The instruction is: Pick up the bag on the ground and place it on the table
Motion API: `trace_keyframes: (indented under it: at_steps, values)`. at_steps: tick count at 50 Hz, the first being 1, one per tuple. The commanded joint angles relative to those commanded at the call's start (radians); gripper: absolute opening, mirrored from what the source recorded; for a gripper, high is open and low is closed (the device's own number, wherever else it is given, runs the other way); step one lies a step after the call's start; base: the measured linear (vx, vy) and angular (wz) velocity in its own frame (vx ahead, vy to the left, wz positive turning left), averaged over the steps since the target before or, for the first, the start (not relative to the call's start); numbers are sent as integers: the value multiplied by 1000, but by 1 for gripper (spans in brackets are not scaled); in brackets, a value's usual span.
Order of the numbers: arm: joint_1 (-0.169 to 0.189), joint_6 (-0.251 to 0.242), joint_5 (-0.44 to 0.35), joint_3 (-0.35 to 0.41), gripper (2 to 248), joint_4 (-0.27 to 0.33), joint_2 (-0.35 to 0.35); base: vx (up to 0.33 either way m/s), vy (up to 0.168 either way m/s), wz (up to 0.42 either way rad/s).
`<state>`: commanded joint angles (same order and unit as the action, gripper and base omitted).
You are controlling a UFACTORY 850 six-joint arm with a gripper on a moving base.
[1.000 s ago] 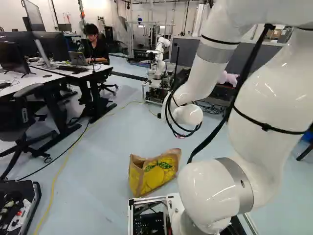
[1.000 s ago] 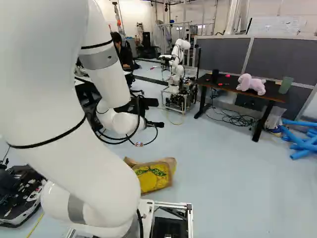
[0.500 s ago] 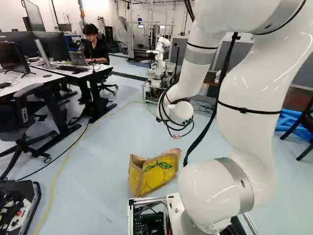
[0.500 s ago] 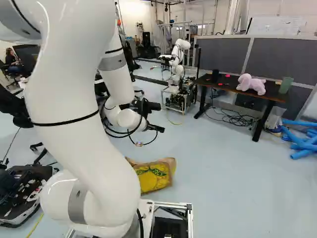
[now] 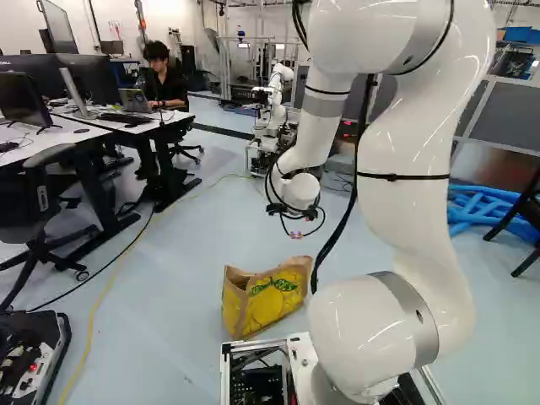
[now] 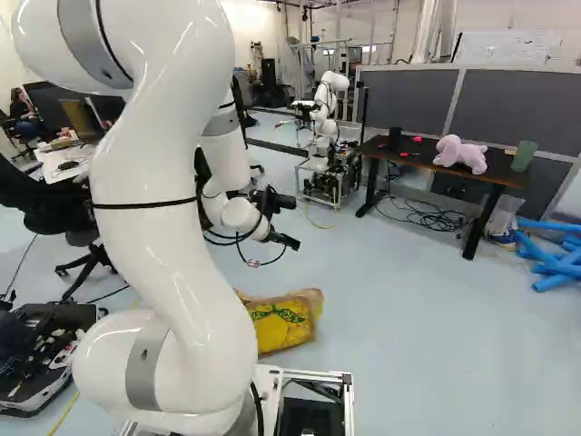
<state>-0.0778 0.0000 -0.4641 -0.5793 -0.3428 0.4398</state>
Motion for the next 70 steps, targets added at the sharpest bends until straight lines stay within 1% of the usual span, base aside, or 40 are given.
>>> trace_keyframes:
  at_steps: [14,28,40,42,50,70]
  values:
    - [-14,0,47,-92,247,-49,99,0,0,0]
    - [-37,0,93,-182,247,-95,191,0,0,0]
    - [-43,0,134,-221,247,-131,246,0,0,0]
    - [-43,6,140,-226,247,-135,255,0,0,0]
    - [-43,68,167,-245,247,-153,286,0,0,0]
    - [-43,273,228,-292,247,-190,366,0,0,0]
